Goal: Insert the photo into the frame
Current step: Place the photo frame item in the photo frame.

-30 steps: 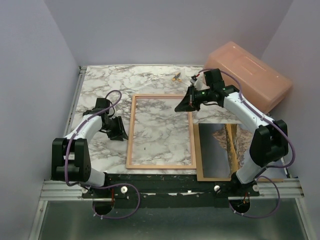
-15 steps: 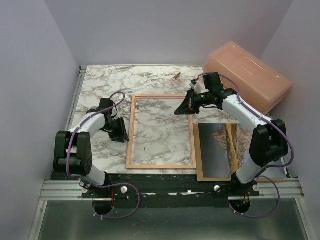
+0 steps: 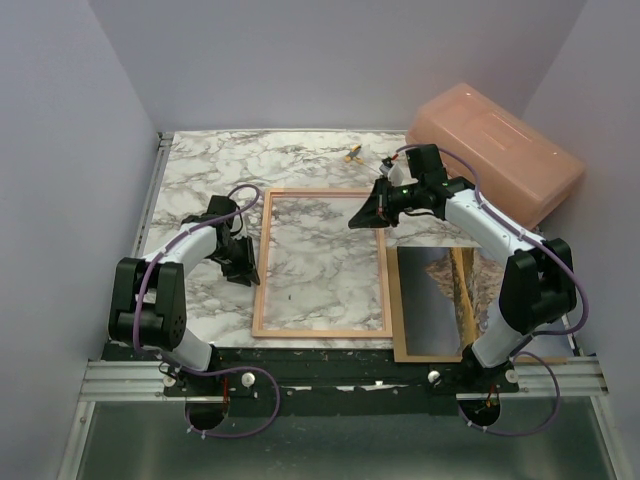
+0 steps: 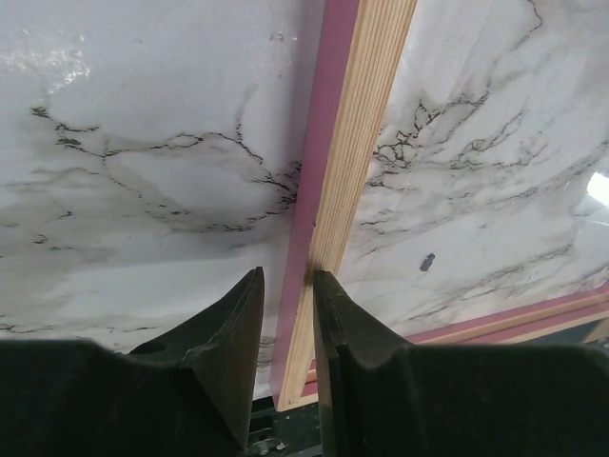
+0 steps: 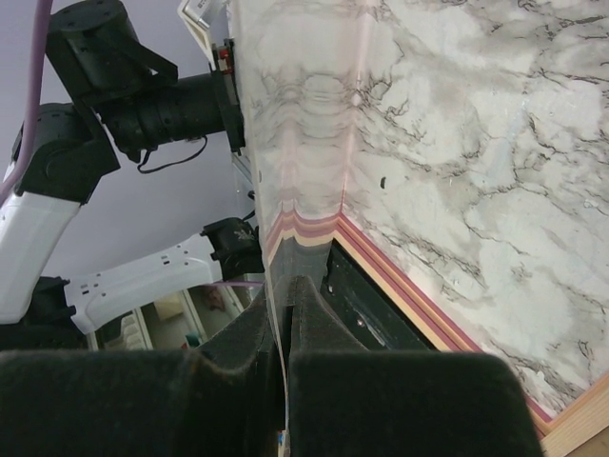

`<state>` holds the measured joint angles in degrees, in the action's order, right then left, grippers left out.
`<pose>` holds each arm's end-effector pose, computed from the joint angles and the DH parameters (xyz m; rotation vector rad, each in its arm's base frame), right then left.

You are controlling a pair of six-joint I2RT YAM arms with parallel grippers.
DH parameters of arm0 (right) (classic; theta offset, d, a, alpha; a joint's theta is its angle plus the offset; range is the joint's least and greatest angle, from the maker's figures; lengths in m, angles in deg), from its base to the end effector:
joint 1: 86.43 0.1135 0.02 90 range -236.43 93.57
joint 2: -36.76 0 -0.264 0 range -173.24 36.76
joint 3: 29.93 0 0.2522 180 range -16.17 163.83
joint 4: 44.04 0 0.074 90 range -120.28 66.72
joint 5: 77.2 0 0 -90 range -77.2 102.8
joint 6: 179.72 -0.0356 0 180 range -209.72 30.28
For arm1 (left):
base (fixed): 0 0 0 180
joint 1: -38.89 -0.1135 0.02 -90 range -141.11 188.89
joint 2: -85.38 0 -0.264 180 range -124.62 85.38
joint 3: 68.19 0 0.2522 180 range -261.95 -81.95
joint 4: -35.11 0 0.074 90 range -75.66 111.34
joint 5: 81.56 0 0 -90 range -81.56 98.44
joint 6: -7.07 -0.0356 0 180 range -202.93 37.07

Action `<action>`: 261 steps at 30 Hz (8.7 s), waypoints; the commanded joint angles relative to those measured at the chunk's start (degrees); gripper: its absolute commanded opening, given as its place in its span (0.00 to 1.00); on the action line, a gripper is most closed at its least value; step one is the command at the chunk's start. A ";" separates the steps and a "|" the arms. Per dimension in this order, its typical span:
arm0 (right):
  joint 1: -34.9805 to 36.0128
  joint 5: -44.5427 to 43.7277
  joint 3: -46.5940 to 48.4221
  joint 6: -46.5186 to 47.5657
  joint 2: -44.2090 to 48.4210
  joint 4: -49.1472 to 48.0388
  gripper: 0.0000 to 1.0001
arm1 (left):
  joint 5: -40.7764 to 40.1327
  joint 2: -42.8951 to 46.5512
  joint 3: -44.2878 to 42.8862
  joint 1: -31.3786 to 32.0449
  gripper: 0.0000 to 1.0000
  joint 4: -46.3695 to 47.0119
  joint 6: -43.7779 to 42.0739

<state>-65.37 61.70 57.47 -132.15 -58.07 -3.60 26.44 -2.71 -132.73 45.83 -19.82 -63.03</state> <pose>0.3241 0.1536 0.2717 0.0339 2.5869 1.5017 0.2607 -0.0428 0.1709 -0.2884 2.9604 -0.5278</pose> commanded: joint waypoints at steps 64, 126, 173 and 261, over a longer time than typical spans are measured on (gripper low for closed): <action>3.20 3.42 -6.05 -8.73 2.26 -10.57 0.00 | -7.10 -2.13 -1.93 3.08 0.25 -2.69 -1.27; 3.39 2.42 -9.66 -6.58 -0.90 -11.15 0.01 | -9.10 -3.24 -2.39 5.10 0.24 -3.57 -1.44; 3.42 7.16 -4.36 6.97 -6.73 9.32 0.00 | -9.73 -3.21 -2.48 6.19 0.23 -3.88 -1.53; 6.07 -4.76 2.77 14.14 -5.36 7.92 0.01 | -9.90 -4.42 -2.74 7.39 0.22 -4.23 -1.44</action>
<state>-60.50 51.65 59.64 -116.20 -65.39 10.14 16.30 -4.63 -136.63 52.15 -25.53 -64.52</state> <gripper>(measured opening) 0.036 0.223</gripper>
